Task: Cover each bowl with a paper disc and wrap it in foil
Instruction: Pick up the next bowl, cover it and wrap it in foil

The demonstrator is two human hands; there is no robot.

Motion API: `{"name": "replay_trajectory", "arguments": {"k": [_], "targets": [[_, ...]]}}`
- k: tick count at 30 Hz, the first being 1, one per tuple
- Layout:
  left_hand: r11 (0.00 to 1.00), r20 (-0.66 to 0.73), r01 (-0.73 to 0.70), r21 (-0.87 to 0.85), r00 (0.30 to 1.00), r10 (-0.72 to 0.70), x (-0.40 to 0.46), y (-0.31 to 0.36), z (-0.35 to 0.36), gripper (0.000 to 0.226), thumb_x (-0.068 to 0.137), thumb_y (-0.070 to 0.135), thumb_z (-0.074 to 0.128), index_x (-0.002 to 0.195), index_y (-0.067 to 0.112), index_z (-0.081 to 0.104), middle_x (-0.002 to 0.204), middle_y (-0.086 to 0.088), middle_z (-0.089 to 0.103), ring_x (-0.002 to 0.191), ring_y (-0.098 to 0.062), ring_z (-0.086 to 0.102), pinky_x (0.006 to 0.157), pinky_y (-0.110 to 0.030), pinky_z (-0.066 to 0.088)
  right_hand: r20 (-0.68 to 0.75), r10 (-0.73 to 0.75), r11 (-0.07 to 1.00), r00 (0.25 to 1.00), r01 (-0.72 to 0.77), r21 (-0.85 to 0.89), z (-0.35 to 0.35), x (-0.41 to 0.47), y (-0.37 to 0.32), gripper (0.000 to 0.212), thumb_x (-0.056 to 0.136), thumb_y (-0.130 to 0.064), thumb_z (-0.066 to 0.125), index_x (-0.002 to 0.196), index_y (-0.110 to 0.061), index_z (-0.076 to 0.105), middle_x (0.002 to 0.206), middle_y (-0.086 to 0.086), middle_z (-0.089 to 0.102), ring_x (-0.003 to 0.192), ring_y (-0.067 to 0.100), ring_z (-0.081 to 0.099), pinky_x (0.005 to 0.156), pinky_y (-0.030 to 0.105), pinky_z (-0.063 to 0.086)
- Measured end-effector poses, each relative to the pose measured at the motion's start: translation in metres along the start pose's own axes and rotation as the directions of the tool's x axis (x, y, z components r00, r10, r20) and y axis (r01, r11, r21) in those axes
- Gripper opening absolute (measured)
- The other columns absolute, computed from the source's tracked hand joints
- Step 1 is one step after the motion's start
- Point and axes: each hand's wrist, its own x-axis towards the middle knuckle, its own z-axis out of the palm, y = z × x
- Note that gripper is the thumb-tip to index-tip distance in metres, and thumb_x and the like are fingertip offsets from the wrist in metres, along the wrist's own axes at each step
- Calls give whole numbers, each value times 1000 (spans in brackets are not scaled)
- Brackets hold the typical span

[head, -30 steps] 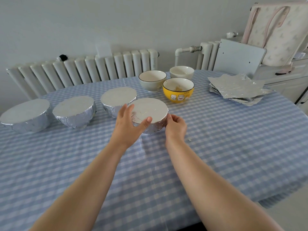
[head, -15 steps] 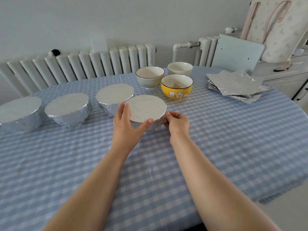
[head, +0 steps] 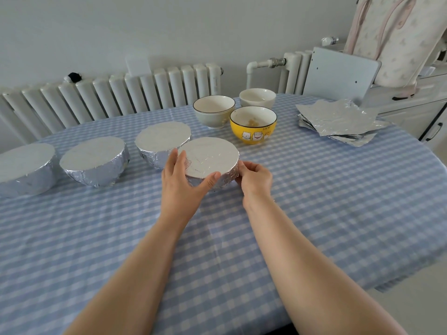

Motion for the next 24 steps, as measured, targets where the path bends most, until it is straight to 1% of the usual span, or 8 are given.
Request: {"name": "replay_trajectory", "arguments": {"k": [5,8,10,13,16,18,21,24], "targets": [[1000,-5,19,-9,1000,-19,0,-1,1,107,64,75,61,150,17,35,163,5,14,148,-16,19,119,-42,26,0,-195,954,981,189,-233,1,-4,3,13,92,-16,64,80,-23,64,83,-2,71,84,19,70,83,41,59],[1000,-13,23,6,1000,-23,0,-2,2,101,70,70,66,150,17,35,164,5,11,148,-14,19,119,-37,26,11,-273,917,962,263,-299,-1,-9,2,14,96,-12,55,96,-21,66,91,-7,68,92,16,67,81,34,55],[999,-20,26,22,999,-25,0,-3,2,97,75,64,70,151,18,33,165,5,9,149,-13,19,117,-32,25,28,-292,898,956,284,-335,-3,-16,0,28,97,-6,47,114,-20,64,91,-14,61,93,9,60,78,25,46],[999,-27,24,35,999,-23,-1,-1,1,98,76,62,71,153,19,30,165,5,8,149,-13,18,115,-32,26,70,-319,865,945,320,-386,-5,-24,-2,42,95,-3,38,124,-22,62,98,-10,66,100,11,59,84,29,48],[998,-20,22,52,1000,-21,-1,1,0,99,75,65,69,154,20,27,165,5,9,149,-14,18,115,-34,28,93,-330,847,939,339,-410,-3,-30,-4,41,98,-10,36,123,-22,66,117,-4,69,110,14,60,93,36,52],[998,-20,16,67,1000,-14,0,1,0,100,75,67,67,154,21,27,165,5,10,148,-14,20,116,-38,31,109,-319,845,941,335,-418,-4,-31,-4,36,99,-20,37,115,-23,69,110,-4,70,104,14,62,86,35,52],[998,-15,18,57,1000,-17,1,1,1,98,76,67,68,154,22,27,165,6,9,148,-15,20,116,-39,31,136,-323,826,937,349,-443,-6,-30,-4,37,101,-37,39,86,-19,66,82,-5,67,80,13,61,64,28,45],[998,-7,28,52,1000,-28,0,0,2,98,77,65,68,154,20,26,165,7,6,149,-14,19,118,-39,28,142,-332,796,933,358,-488,-4,-27,2,41,103,-41,35,92,-17,67,90,-2,68,87,14,62,71,30,46]]}}
